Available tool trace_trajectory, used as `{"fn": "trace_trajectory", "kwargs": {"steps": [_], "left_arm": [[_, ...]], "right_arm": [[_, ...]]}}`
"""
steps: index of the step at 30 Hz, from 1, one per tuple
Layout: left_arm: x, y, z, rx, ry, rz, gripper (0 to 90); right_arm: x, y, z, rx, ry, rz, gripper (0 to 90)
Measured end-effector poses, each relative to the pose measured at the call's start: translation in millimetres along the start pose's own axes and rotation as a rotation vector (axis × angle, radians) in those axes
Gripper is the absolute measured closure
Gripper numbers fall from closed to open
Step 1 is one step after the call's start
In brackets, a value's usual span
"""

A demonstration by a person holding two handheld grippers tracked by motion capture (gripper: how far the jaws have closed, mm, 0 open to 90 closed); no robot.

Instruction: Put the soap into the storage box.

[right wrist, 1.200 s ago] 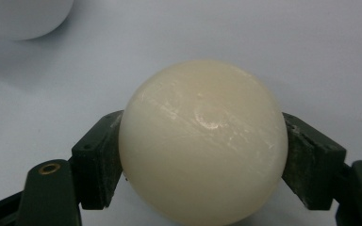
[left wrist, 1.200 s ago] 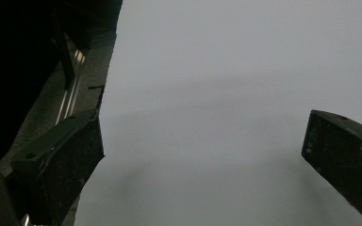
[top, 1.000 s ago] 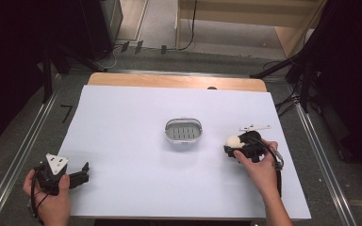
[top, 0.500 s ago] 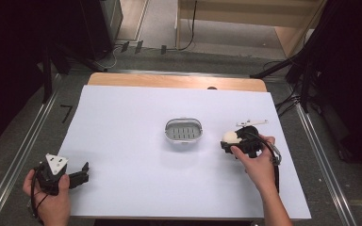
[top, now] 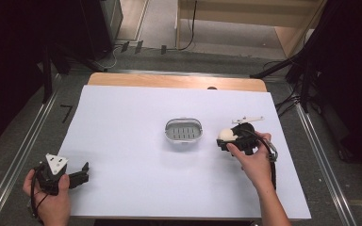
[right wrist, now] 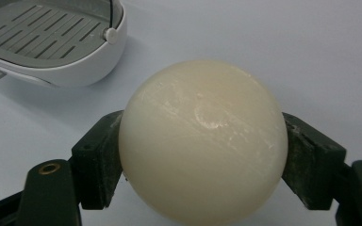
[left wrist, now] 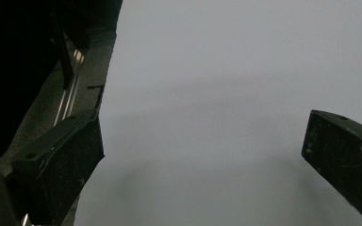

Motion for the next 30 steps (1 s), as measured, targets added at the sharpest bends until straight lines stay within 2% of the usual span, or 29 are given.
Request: {"fn": "trace_trajectory", "kwargs": {"steps": [30], "left_arm": [[-0.2,0.2,-0.5,0.004,0.002,0.005,0.1]], "right_arm": [[-26.7,-22.1,0.1,-0.024,0.000,0.052,24.5]]}}
Point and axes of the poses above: each handheld gripper's, and its own axes: z roughly backward along the jaws, x roughly out of its underside, y roughly to its right, the point moved 9 cm from there along -z, roughly forward along the jaws, and after that the axes turned 2 degrees about -y, right-handed, at the moved point
